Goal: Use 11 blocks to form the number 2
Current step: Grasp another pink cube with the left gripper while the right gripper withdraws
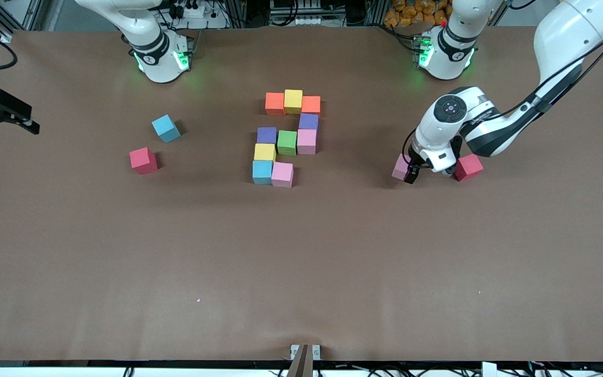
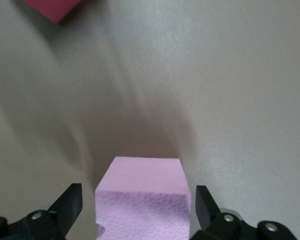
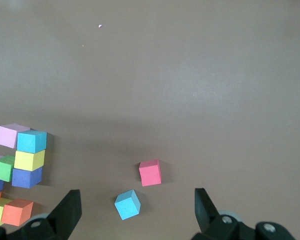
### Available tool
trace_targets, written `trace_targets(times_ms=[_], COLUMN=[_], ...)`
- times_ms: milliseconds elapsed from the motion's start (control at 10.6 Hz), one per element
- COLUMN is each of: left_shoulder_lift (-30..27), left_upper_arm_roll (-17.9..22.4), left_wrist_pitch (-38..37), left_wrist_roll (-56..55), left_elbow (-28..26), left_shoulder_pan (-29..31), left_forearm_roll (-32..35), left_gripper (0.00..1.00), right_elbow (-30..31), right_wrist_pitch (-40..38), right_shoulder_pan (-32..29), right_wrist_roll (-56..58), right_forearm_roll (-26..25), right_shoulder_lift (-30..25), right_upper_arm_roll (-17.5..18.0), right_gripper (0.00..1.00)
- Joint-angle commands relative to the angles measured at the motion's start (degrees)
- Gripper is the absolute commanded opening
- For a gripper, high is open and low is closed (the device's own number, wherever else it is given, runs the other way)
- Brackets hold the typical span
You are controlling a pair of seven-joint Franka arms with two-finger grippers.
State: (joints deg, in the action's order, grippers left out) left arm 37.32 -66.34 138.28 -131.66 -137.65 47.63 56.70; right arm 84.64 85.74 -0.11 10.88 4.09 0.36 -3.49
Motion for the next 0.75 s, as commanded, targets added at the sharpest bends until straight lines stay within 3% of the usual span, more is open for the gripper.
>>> trace_targets(times_ms=[0, 283, 377, 472, 566, 660], left_shoulder_lift=[-0.1, 0.3, 0.6, 1.3, 1.3, 1.1], left_upper_arm_roll=[2.0, 4.0, 4.5, 4.7, 4.7, 4.6], left_wrist_pitch=[1.9, 2.2, 2.3, 2.3, 2.3, 2.3], left_wrist_roll=[-1.3, -1.4, -1.4, -1.4, -1.6, -2.6], left_elbow=[0.5, 1.1, 1.6, 2.2, 2.6, 3.3], left_shoulder_pan=[-2.8, -4.6, -4.5, -4.5, -4.5, -4.7], left_forearm_roll=[1.8, 1.8, 1.8, 1.8, 1.6, 1.3], left_gripper=[1.0, 1.0, 0.62, 0.1, 0.0, 0.0], right_elbow=[-1.5, -1.5, -1.5, -1.5, -1.6, -2.1], right_wrist_pitch=[-1.4, -2.9, -3.0, -2.9, -3.7, -6.2], right_shoulder_pan=[-0.4, -0.6, -0.6, -0.4, 0.2, 0.9], right_wrist_roll=[-0.3, -0.3, -0.2, -0.2, -0.3, -0.4], right_forearm_roll=[-0.1, -1.2, -2.1, -3.3, -5.4, -5.8], right_shoulder_lift=[0.3, -0.2, 0.0, -0.2, -0.3, -0.3], right_upper_arm_roll=[0.6, 0.5, 0.5, 0.8, 1.0, 1.2], right_gripper=[1.0, 1.0, 1.0, 1.0, 1.0, 1.0])
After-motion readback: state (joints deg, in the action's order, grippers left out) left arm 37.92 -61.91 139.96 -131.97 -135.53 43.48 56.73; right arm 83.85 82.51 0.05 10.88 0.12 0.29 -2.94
